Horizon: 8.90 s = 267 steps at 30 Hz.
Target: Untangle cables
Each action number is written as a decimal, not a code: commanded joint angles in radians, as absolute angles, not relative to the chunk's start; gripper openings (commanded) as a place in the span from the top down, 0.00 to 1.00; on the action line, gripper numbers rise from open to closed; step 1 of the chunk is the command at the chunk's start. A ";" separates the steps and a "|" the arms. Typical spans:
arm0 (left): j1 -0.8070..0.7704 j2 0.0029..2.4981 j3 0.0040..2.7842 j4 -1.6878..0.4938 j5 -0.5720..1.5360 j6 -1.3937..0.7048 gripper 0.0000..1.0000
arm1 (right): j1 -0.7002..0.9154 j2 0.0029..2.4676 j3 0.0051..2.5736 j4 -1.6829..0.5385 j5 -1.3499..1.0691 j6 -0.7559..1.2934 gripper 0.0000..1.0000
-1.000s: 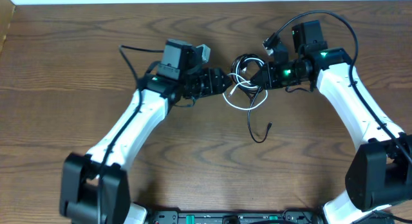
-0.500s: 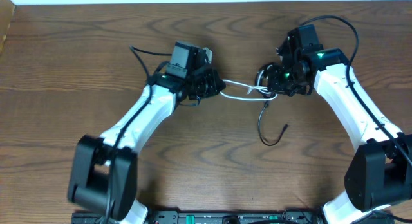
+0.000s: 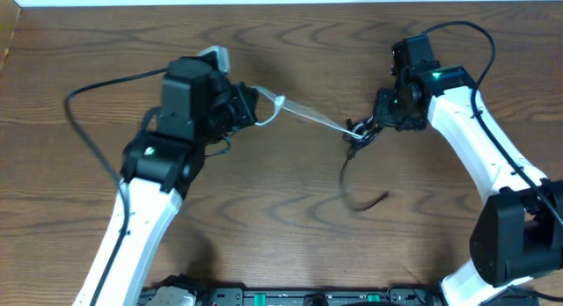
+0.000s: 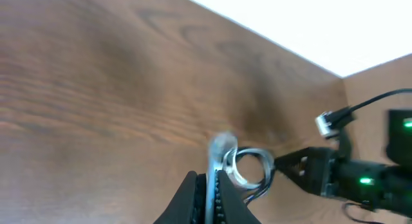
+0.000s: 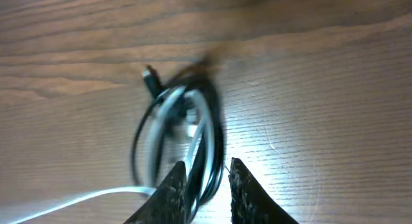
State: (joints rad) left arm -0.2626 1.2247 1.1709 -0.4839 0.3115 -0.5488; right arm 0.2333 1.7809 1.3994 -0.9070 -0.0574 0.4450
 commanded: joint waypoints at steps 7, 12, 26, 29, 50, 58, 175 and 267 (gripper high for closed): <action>-0.186 1.156 1.178 -0.564 0.272 -0.470 0.92 | 0.230 1.820 1.392 -0.881 -0.157 0.364 0.77; -0.186 1.203 1.178 -0.656 0.272 -0.354 0.91 | 0.227 1.820 1.393 -0.875 -0.203 0.358 0.46; -0.253 1.429 1.178 -0.741 0.283 0.016 0.18 | 0.072 1.779 1.393 -0.877 -0.451 0.263 0.34; -0.317 1.429 1.179 -0.686 0.283 0.046 0.17 | 0.009 1.767 1.393 -0.883 -0.517 0.218 0.34; -0.768 1.645 1.179 -0.182 0.313 0.029 0.17 | -0.112 1.767 1.393 -0.940 -0.514 0.184 0.34; -0.857 1.790 1.179 -0.095 0.262 -0.044 0.23 | -0.112 1.767 1.393 -0.943 -0.514 0.184 0.35; -0.354 1.691 1.180 -0.564 0.193 -0.446 0.51 | 0.211 1.768 1.391 -0.871 -0.455 0.351 0.38; -0.187 1.573 1.180 -0.394 1.086 -0.492 0.92 | 0.466 1.761 1.311 -0.528 -0.387 0.376 0.59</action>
State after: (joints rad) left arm -0.2111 1.5764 1.1744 -0.3985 0.9081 -0.4782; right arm 0.4644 1.7538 1.3266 -0.5571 -0.3695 0.3866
